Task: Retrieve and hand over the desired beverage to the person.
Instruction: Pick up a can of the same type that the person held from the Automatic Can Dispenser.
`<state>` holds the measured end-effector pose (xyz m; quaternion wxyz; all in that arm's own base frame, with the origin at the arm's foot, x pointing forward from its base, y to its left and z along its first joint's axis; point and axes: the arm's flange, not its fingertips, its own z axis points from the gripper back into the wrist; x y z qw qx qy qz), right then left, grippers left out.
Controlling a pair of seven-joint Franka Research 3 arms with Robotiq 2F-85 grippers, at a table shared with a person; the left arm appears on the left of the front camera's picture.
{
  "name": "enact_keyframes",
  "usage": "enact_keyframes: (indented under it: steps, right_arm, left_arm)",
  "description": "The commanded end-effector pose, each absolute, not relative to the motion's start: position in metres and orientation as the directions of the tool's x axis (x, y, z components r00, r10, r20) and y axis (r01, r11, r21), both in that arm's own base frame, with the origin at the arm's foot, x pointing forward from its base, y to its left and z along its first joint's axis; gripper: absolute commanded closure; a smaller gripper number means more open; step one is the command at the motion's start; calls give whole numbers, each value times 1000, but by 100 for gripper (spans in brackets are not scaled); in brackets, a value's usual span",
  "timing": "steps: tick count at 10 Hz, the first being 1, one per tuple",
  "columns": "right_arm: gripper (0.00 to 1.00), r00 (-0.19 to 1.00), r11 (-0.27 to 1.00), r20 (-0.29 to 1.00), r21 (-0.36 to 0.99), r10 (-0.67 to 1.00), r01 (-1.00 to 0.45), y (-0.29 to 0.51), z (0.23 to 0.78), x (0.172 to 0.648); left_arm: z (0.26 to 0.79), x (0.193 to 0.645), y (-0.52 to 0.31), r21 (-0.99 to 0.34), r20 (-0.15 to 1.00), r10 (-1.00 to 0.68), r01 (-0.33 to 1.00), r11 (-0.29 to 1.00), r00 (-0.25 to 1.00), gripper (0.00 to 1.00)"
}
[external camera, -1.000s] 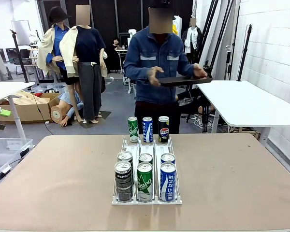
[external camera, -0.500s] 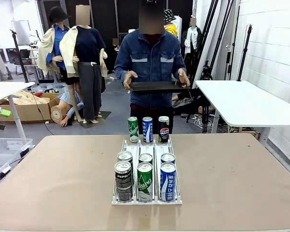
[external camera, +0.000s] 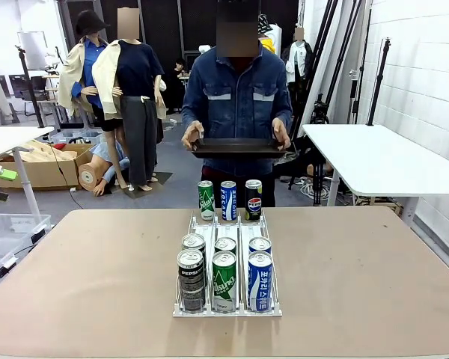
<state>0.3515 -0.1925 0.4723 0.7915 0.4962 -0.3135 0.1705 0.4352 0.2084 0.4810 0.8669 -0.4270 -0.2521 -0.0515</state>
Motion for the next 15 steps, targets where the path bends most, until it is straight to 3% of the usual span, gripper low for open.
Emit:
enact_keyframes:
  steps: [1, 15]
  right_arm:
    - [0, 744, 442, 667, 678, -34, -587, -193, 471, 351]
    - [0, 744, 442, 667, 678, -34, -587, -193, 471, 351]
  left_arm:
    - [481, 434, 209, -714, 484, 126, 307, 629, 866, 0]
    - [481, 434, 209, -714, 484, 126, 307, 629, 866, 0]
